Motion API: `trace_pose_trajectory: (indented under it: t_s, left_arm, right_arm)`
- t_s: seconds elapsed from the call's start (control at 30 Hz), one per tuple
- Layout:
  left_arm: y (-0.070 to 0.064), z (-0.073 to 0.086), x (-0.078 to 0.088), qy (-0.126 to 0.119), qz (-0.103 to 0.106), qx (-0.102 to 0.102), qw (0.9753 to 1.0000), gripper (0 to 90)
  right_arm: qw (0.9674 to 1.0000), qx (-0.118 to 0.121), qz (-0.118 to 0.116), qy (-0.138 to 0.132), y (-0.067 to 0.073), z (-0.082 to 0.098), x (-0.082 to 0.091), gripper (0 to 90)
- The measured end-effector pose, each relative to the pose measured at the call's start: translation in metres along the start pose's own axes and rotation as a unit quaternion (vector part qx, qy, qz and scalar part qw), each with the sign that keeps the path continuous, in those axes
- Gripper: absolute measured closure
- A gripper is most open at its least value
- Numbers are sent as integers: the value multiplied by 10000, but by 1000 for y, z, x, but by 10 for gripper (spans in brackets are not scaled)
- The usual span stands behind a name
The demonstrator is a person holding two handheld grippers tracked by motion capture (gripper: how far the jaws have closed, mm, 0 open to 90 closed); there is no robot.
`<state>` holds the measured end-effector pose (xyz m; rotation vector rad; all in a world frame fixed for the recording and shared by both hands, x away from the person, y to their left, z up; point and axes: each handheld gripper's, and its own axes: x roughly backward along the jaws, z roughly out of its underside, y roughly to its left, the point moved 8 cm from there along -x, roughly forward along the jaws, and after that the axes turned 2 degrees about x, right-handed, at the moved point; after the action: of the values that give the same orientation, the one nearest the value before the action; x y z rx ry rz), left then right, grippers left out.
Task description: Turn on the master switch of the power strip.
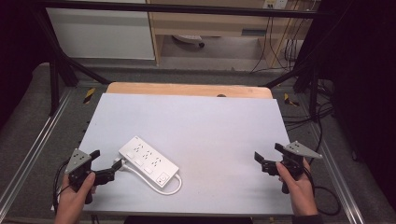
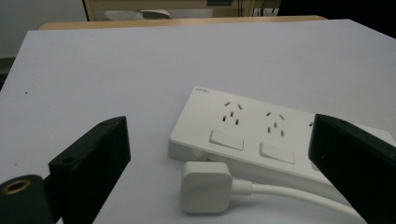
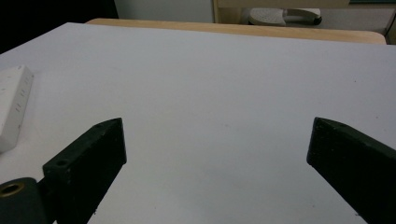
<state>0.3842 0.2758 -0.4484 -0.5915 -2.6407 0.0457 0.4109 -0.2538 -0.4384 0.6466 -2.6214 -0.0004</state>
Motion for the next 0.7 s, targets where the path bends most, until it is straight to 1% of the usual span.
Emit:
trace_pose_trajectory:
  t_s: [0.1,0.23,0.37,0.4,0.6,0.7]
  left_arm:
    - [0,0,0,7,3,3,10000,55]
    - [0,0,0,17,7,-17,10000,55]
    - [-1,0,-1,19,15,-26,10000,55]
    - [-1,0,-1,24,14,-29,10000,55]
    - [-1,1,-1,27,-1,-20,10000,55]
    - [-1,1,-1,27,-2,-22,10000,55]
  right_arm:
    - [10000,52,-12,61,0,6,-2,49]
    - [9999,57,-5,154,-1,13,-7,50]
    - [9993,127,-19,358,2,23,-15,49]
    - [9991,115,-33,397,4,25,-17,49]
    - [9977,238,-150,620,13,32,-35,44]
    - [9970,224,-159,730,16,35,-47,45]
